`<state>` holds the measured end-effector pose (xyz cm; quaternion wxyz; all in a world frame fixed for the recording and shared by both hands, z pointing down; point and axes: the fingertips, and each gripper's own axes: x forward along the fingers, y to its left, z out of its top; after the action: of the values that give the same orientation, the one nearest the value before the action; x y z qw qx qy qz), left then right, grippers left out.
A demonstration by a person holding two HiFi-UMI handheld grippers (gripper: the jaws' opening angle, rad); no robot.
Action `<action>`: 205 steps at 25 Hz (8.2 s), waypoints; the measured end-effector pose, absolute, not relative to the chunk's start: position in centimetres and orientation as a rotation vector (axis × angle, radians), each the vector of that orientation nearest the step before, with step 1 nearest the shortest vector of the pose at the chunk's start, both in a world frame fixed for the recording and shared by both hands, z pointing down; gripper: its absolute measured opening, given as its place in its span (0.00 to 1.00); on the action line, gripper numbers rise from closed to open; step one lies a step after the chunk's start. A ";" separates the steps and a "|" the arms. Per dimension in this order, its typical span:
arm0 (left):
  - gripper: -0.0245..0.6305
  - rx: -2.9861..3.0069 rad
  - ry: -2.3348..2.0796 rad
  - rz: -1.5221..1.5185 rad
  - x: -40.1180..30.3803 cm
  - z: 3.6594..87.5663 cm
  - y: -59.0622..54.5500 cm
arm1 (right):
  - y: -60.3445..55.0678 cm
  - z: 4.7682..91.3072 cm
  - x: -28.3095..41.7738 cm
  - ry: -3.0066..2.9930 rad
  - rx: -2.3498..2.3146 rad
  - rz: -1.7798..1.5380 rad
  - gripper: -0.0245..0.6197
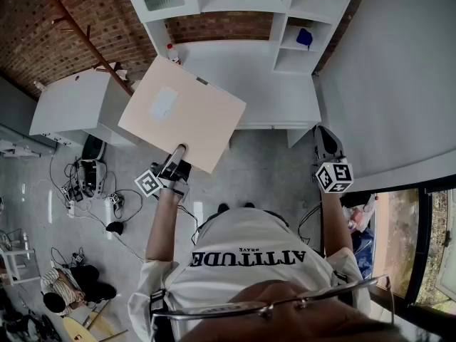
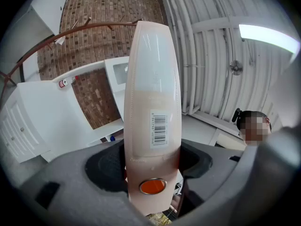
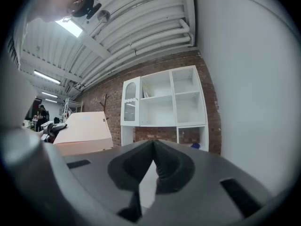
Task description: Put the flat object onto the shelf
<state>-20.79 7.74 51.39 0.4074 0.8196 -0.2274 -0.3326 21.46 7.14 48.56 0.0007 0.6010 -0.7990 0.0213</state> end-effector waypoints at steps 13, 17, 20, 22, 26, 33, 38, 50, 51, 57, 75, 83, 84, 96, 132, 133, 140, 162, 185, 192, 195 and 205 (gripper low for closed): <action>0.49 2.063 -0.580 -0.830 -21.0 51.6 7.5 | 6.7 48.6 21.3 -2.511 1.889 0.078 0.08; 0.49 2.063 -0.587 -0.822 -20.8 51.8 7.5 | 6.7 48.6 21.6 -2.527 1.898 0.108 0.08; 0.49 2.062 -0.588 -0.816 -20.1 52.0 7.5 | 6.7 48.9 22.0 -2.536 1.891 0.117 0.08; 0.49 2.058 -0.587 -0.816 -19.4 52.1 7.4 | 6.7 49.1 22.5 -2.537 1.886 0.119 0.08; 0.49 2.052 -0.591 -0.825 -17.7 51.8 7.2 | 6.1 49.3 24.0 -2.539 1.877 0.131 0.08; 0.49 2.035 -0.579 -0.872 -14.4 51.3 7.2 | 5.0 49.9 25.9 -2.521 1.836 0.098 0.08; 0.49 2.018 -0.583 -0.890 -12.5 51.8 7.5 | 4.4 51.2 26.6 -2.525 1.798 0.094 0.08; 0.49 2.005 -0.584 -0.870 -12.1 52.9 3.8 | 0.8 52.3 26.1 -2.514 1.779 0.100 0.08; 0.49 2.007 -0.580 -0.865 -12.2 53.0 3.1 | 0.3 52.4 25.9 -2.510 1.779 0.098 0.08; 0.49 2.025 -0.548 -0.827 -12.3 53.2 -2.3 | -4.2 52.6 25.2 -2.489 1.792 0.090 0.08; 0.49 2.057 -0.379 -0.675 -12.8 53.2 -18.9 | -18.1 52.5 22.5 -2.372 1.922 0.135 0.08; 0.49 2.049 -0.295 -0.618 -12.7 53.3 -23.5 | -21.4 52.3 21.4 -2.322 1.970 0.135 0.08; 0.49 2.051 -0.287 -0.616 -12.6 53.1 -23.9 | -21.6 52.3 21.3 -2.321 1.972 0.134 0.08; 0.49 2.046 -0.287 -0.610 -10.0 52.6 -27.2 | -25.8 51.9 22.1 -2.359 1.914 0.118 0.08; 0.49 1.873 -0.419 -0.834 -1.5 44.7 -39.7 | -39.9 49.4 18.8 -2.642 1.595 0.018 0.08; 0.49 1.866 -0.428 -0.841 -1.2 44.5 -40.1 | -40.0 49.3 18.7 -2.646 1.593 0.016 0.08; 0.49 1.813 -0.506 -0.904 0.7 44.2 -42.8 | -40.4 48.9 18.9 -2.657 1.594 0.009 0.08; 0.50 1.569 -0.756 -1.056 4.0 46.9 -51.5 | -42.5 46.1 17.9 -2.818 1.461 0.026 0.08; 0.67 1.896 -0.632 -0.580 5.3 49.2 -50.9 | -48.2 46.1 14.1 -2.726 1.510 0.007 0.28; 0.67 2.015 -0.779 -0.504 0.4 49.5 -50.3 | -49.0 46.7 11.1 -2.755 1.402 0.006 0.29; 0.67 2.011 -0.807 -0.497 -0.9 50.1 -50.0 | -49.5 47.6 9.3 -2.749 1.316 0.016 0.29; 0.67 2.003 -0.835 -0.506 -3.5 51.1 -48.2 | -51.6 48.8 6.0 -2.715 1.236 0.032 0.29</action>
<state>-3.51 -48.17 51.09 0.4409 0.8068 -0.3365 -0.2037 5.99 -51.61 48.81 0.0790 0.4129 -0.9073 0.0106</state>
